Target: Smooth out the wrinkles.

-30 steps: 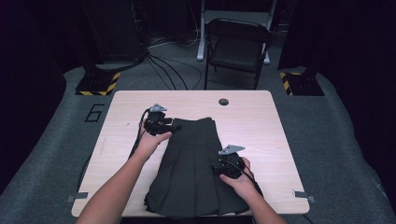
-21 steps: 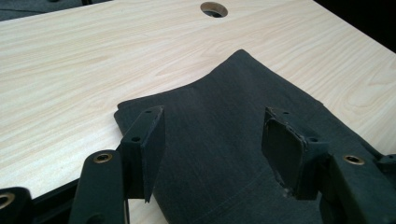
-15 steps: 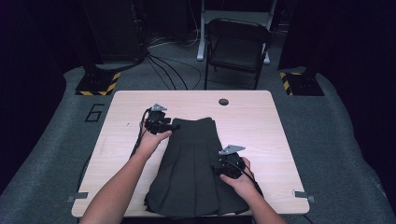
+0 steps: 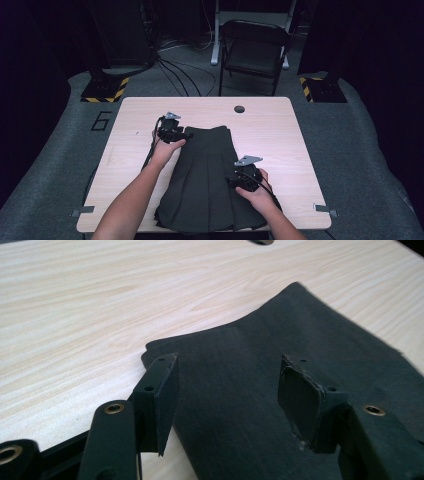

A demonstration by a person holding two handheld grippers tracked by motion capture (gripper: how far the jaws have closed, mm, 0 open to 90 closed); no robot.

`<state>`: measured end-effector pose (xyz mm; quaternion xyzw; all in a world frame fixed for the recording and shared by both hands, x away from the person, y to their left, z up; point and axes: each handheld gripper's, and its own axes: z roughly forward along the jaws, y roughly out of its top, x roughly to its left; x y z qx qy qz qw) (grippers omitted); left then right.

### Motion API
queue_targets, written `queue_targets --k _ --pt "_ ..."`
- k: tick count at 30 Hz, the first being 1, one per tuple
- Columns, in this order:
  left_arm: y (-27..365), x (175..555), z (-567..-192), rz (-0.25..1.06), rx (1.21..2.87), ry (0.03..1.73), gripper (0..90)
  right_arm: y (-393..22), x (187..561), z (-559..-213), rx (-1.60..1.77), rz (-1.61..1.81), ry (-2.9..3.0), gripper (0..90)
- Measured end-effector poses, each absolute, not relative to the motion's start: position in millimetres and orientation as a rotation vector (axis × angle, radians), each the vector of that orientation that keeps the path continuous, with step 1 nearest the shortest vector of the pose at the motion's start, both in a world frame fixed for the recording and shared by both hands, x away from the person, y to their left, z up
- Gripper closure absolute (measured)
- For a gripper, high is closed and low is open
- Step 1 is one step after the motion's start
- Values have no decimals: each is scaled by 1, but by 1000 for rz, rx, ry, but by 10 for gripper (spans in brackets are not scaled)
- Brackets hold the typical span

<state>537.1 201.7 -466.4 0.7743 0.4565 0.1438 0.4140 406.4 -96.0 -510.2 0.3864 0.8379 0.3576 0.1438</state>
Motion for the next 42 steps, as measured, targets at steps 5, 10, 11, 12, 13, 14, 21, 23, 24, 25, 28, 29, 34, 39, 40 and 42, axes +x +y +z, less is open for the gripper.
queue_targets --k 5,10,11,12,13,14,21,23,24,25,28,29,34,39,40,42 --pt "203 545 -478 379 1980 1169 417 -96 406 -511 1117 1036 2417 444" --pt "203 552 -487 414 1992 1208 403 -97 405 -511 1109 1041 2412 444" --pt "203 552 -489 414 2002 1211 398 -97 405 -512 1096 1049 2407 444" --pt "204 553 -490 409 2016 1213 394 -97 405 -512 1096 1050 2403 444" --pt "202 554 -492 415 1992 1231 389 -97 405 -512 1096 1046 2407 444" --pt "202 554 -494 417 2001 1229 385 -97 404 -512 1104 1048 2405 444" --pt "200 558 -505 402 2027 1256 365 -97 402 -513 1089 1048 2395 443" --pt "199 558 -506 408 2030 1259 361 -97 402 -513 1093 1048 2395 443" --pt "200 559 -507 409 2036 1257 357 -97 402 -513 1089 1048 2394 442" --pt "199 559 -508 415 2023 1262 352 -97 402 -514 1092 1049 2393 442" --pt "199 560 -510 408 2038 1258 335 -97 402 -514 1081 1049 2395 442" --pt "199 560 -511 408 2036 1259 334 -97 402 -514 1081 1048 2391 442" --pt "197 561 -514 401 2035 1254 331 -97 402 -514 1069 1051 2387 442" --pt "196 562 -517 382 2020 1252 324 -97 402 -514 1067 1048 2386 443" --pt "196 562 -517 380 2020 1249 326 -97 402 -514 1068 1048 2386 442" --pt "194 561 -517 366 2004 1250 331 -97 402 -514 1068 1050 2385 442"
